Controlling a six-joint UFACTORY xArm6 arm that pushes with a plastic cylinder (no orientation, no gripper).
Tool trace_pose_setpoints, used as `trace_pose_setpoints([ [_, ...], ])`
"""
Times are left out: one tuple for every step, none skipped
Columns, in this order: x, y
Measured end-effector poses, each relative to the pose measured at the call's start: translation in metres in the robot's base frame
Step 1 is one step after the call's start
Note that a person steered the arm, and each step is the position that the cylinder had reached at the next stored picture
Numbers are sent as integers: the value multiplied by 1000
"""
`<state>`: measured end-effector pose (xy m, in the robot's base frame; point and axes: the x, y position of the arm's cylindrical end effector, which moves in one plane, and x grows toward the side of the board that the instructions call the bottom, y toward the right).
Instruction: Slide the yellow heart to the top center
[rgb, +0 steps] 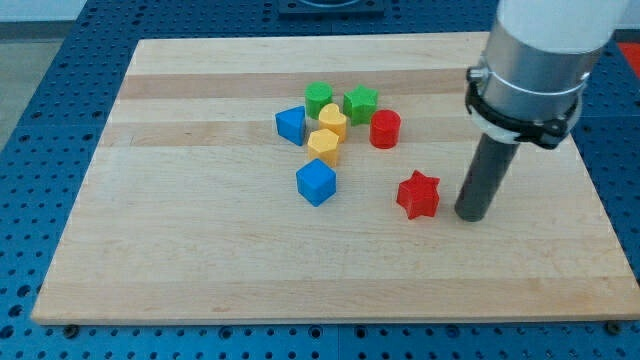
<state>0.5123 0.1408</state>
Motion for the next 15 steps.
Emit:
trace_pose_setpoints([
  [6,-25],
  [8,-43],
  [8,-48],
  [5,-48],
  [-2,-48],
  [-6,-57],
  [-15,-67],
  [-25,-72],
  [-33,-75],
  [-40,-76],
  [-48,-78],
  [-48,-78],
  [-48,-78],
  [-50,-78],
  [-51,-79],
])
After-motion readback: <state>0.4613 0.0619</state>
